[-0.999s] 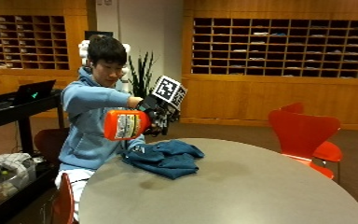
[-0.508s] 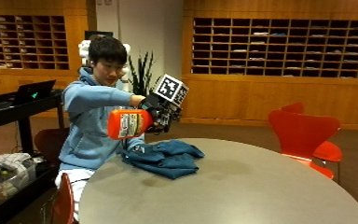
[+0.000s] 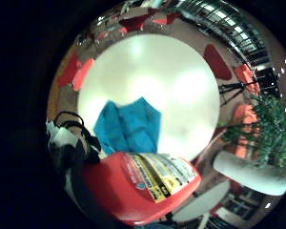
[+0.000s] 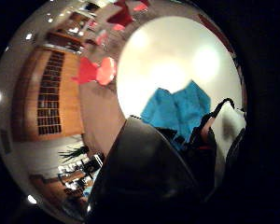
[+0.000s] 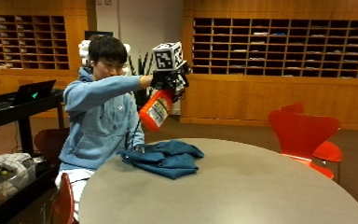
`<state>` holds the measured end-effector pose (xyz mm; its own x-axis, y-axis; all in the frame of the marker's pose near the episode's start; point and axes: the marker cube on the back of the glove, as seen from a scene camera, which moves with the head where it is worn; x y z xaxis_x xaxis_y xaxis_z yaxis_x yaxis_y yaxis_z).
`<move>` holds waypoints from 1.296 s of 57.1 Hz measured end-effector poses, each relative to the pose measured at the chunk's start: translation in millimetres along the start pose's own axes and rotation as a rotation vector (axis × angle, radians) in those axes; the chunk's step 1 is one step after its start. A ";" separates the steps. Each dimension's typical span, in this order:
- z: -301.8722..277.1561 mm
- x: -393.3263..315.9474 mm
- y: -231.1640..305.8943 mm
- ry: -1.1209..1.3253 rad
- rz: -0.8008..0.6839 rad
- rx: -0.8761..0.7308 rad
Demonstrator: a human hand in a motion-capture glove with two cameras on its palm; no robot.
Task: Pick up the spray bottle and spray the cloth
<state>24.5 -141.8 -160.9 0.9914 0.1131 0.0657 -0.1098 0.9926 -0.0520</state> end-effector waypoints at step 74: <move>178.6 -50.4 -121.4 -0.873 0.045 0.344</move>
<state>-24.9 -260.1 20.1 0.5969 0.0066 0.8023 -0.2998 0.9294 0.2154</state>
